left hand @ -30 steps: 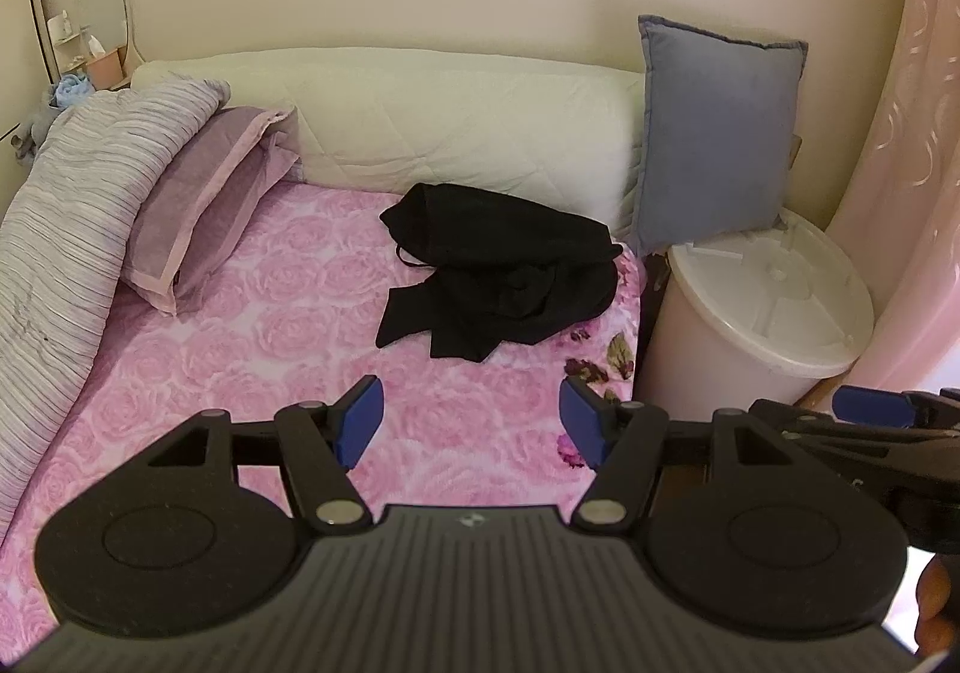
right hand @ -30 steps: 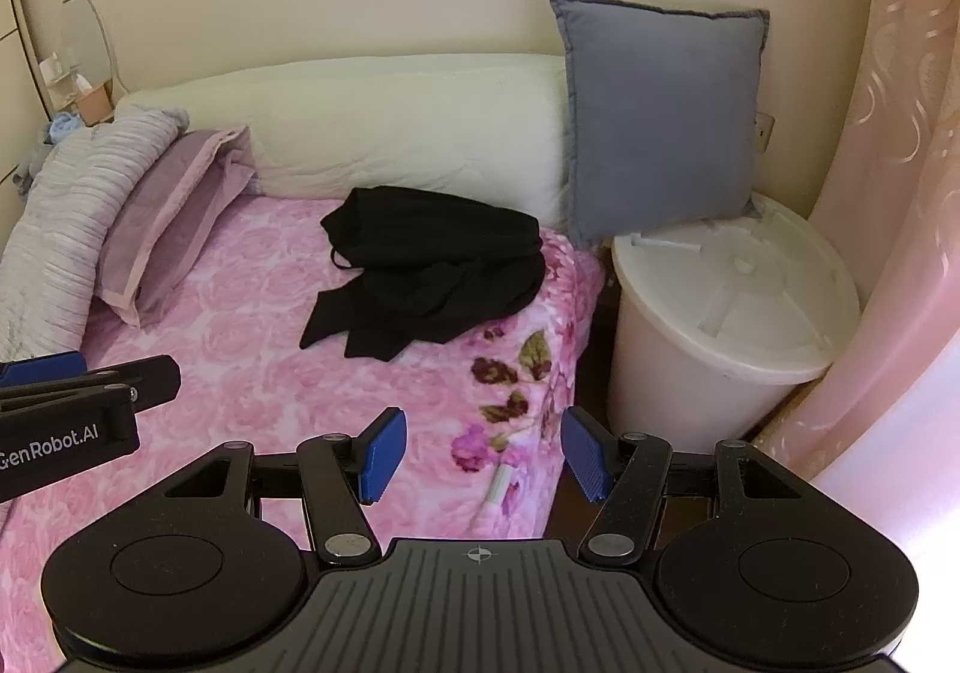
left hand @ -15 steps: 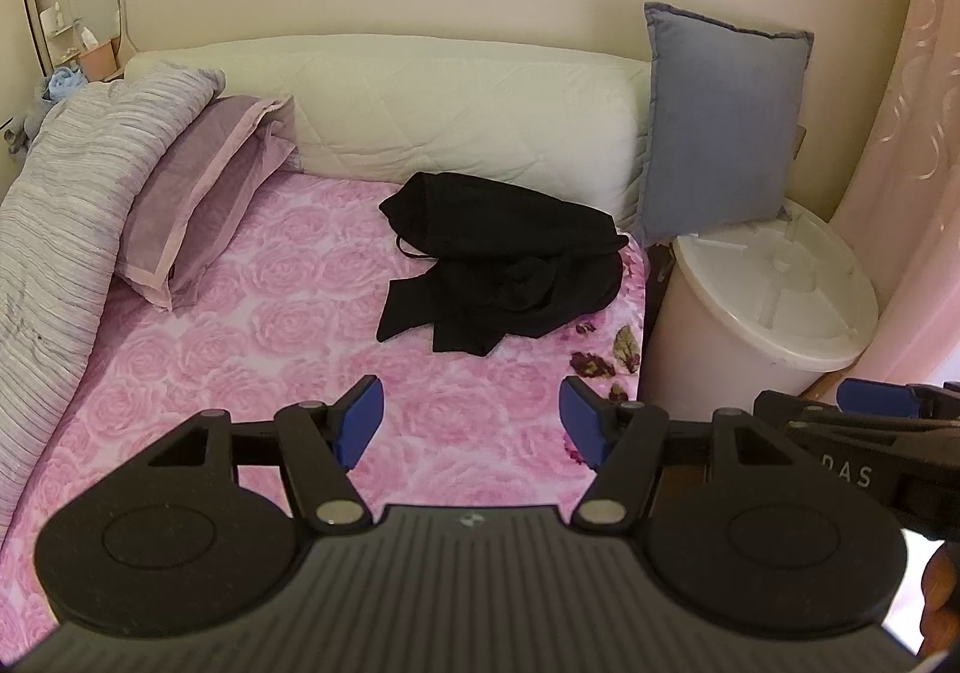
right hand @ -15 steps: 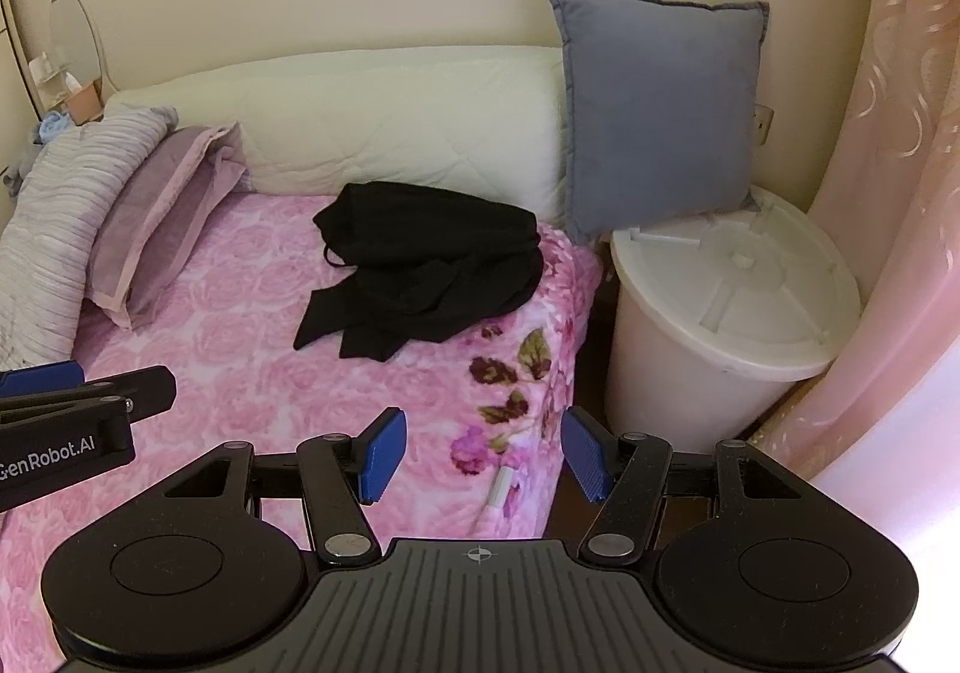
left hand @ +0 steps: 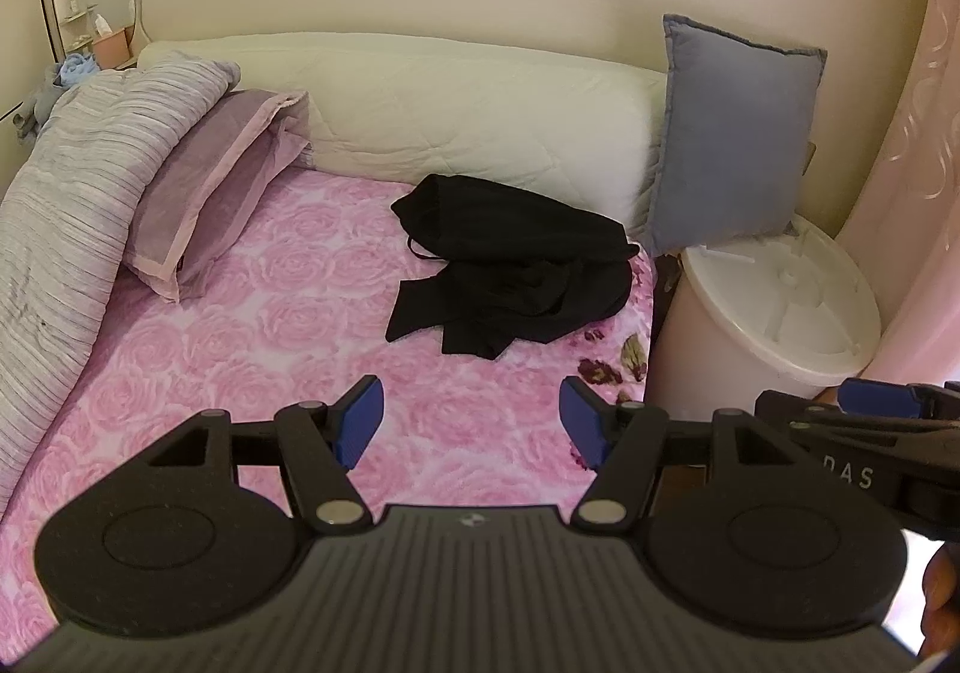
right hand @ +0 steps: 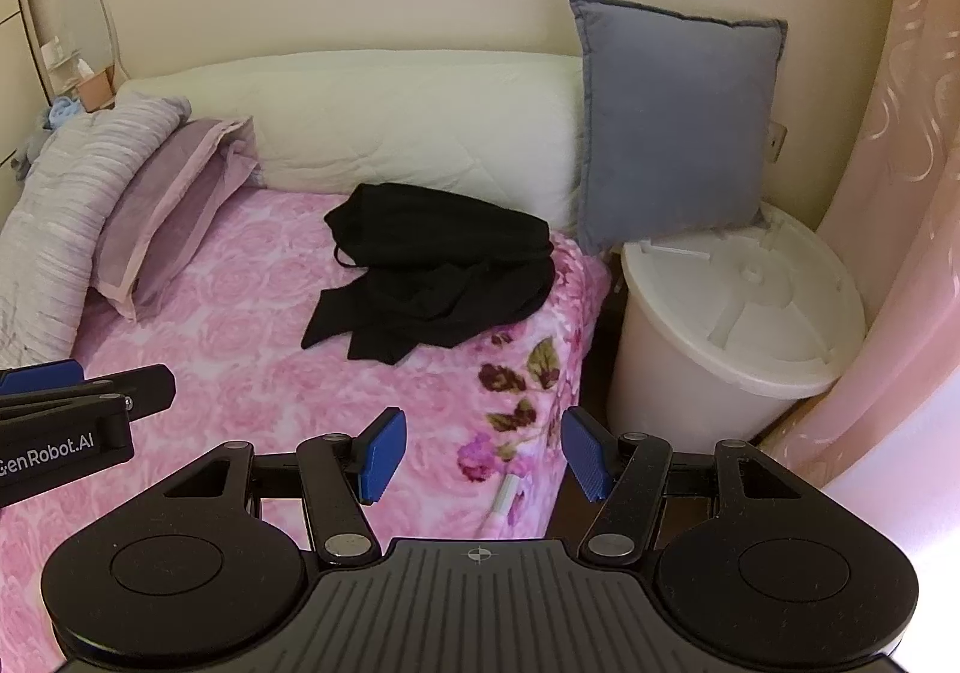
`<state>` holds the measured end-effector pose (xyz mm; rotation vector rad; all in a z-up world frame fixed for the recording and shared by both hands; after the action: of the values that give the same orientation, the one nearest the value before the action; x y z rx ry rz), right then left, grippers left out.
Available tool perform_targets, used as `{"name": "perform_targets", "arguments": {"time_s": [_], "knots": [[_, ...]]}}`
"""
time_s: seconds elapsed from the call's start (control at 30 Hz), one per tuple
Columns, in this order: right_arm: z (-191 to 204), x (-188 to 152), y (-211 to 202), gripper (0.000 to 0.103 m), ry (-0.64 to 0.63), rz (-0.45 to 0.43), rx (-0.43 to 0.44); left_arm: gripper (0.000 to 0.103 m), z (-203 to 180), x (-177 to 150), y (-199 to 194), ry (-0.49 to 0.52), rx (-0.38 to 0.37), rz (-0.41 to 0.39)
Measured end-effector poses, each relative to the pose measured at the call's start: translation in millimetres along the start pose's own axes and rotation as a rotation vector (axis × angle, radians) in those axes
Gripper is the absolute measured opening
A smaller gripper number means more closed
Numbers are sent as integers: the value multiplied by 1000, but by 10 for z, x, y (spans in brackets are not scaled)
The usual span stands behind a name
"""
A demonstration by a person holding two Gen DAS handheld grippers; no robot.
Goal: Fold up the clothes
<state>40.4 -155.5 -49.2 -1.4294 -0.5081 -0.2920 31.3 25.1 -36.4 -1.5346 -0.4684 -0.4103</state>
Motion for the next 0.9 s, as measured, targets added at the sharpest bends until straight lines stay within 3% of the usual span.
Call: {"name": "perform_targets", "arguments": {"time_s": [0.9], "knots": [[52, 225, 63, 61, -30, 19, -17, 61, 153, 121, 77, -44, -1, 23]]}}
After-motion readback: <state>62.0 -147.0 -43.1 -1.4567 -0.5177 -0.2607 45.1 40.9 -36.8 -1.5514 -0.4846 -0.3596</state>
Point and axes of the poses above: each gripper's, at about its wrist camera, not at the fingertips, and y roughly the way its jaws point, z to its left, x to its top, the point moved 3 cm from there along y, roughly the way its jaws point, and after that the axes turned 12 degrees about z, right-handed, at the moved point
